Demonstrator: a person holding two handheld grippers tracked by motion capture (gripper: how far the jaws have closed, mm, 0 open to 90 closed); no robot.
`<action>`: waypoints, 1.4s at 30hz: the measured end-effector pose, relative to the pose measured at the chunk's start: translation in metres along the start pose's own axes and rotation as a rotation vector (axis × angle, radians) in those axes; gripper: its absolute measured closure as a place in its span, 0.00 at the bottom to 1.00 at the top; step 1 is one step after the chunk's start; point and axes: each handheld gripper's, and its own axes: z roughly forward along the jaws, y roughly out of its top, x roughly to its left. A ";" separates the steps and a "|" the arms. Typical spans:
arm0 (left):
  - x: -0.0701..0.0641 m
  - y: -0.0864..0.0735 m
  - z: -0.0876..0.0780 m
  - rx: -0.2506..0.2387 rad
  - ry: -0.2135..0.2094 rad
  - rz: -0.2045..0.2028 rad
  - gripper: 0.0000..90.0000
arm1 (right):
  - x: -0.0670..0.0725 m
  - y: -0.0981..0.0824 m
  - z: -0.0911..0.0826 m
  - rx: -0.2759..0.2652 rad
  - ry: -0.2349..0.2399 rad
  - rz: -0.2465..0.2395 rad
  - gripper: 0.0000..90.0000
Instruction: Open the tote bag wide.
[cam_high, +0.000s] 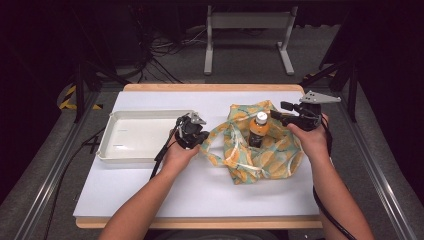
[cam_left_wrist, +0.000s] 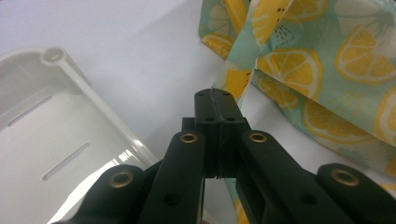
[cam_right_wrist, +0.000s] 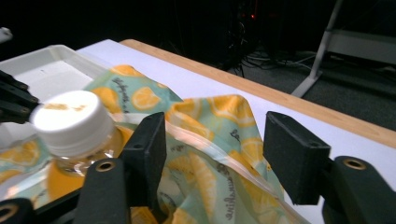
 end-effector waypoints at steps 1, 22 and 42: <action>0.000 0.000 0.000 -0.001 -0.001 0.000 1.00 | -0.001 -0.002 0.002 0.005 -0.002 0.013 0.49; -0.017 -0.011 0.005 0.062 -0.012 0.017 1.00 | -0.007 -0.047 0.023 0.202 -0.026 -0.026 0.95; -0.035 -0.024 0.007 0.151 -0.005 0.045 1.00 | -0.015 -0.083 0.030 0.328 -0.002 0.015 0.94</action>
